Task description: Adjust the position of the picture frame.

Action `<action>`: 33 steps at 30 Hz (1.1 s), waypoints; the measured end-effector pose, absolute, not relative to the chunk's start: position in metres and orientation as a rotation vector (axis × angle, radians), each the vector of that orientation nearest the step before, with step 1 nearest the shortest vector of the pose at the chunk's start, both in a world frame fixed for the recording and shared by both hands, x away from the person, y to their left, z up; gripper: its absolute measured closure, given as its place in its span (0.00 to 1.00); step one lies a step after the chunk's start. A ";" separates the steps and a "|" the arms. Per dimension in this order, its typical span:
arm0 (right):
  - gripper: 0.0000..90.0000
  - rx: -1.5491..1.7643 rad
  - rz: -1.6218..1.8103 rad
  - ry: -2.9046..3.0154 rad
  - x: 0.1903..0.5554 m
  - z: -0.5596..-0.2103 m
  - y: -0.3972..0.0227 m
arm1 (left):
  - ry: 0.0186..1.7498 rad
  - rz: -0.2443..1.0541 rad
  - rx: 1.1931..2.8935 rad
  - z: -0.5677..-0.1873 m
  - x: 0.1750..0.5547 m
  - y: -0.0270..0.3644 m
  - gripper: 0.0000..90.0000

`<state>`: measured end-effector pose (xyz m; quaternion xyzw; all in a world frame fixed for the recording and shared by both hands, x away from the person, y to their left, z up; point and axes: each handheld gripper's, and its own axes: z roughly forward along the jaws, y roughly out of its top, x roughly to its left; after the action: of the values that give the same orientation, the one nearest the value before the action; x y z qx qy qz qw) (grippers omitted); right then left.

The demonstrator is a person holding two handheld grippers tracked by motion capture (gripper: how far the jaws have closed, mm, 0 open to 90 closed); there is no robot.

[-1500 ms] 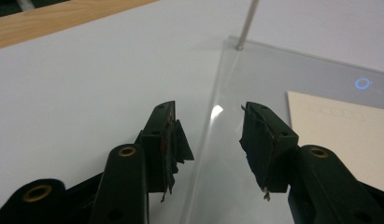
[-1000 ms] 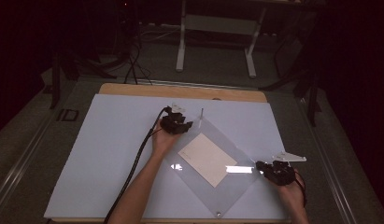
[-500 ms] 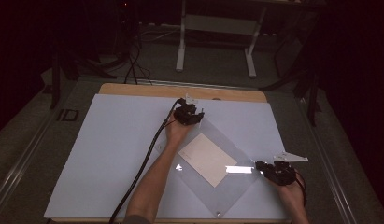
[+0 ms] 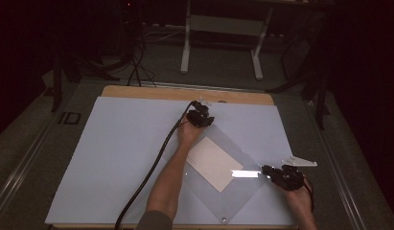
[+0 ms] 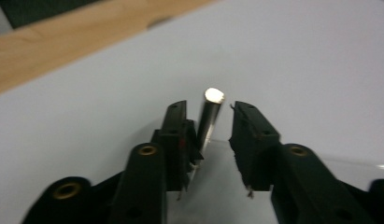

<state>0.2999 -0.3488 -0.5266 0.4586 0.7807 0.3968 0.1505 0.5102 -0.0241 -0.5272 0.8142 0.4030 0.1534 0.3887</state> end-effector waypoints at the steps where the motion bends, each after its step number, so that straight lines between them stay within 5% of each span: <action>1: 0.92 1.318 1.141 2.241 0.300 -0.527 -0.349 | 1.055 0.410 2.076 -0.528 0.511 -0.026 0.79; 3: 0.92 1.323 1.141 2.239 0.300 -0.527 -0.349 | 1.101 0.394 2.055 -0.527 0.512 -0.023 0.92; 6: 0.91 1.360 1.156 2.238 0.301 -0.526 -0.349 | 1.073 0.420 2.095 -0.525 0.511 -0.024 0.93; 10: 0.90 1.385 1.192 2.248 0.303 -0.525 -0.351 | 1.034 0.477 2.128 -0.521 0.507 -0.021 0.94; 22: 0.86 1.445 1.267 2.149 0.316 -0.502 -0.355 | 0.925 0.381 2.169 -0.493 0.500 0.014 0.94; 33: 0.87 1.363 1.283 2.181 0.352 -0.478 -0.319 | 1.011 0.396 2.093 -0.473 0.484 0.088 0.94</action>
<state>0.3520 -0.3190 -0.4782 0.4701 0.7520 0.4424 0.1334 0.4840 0.0876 -0.4730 0.8204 0.3963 0.1552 0.3819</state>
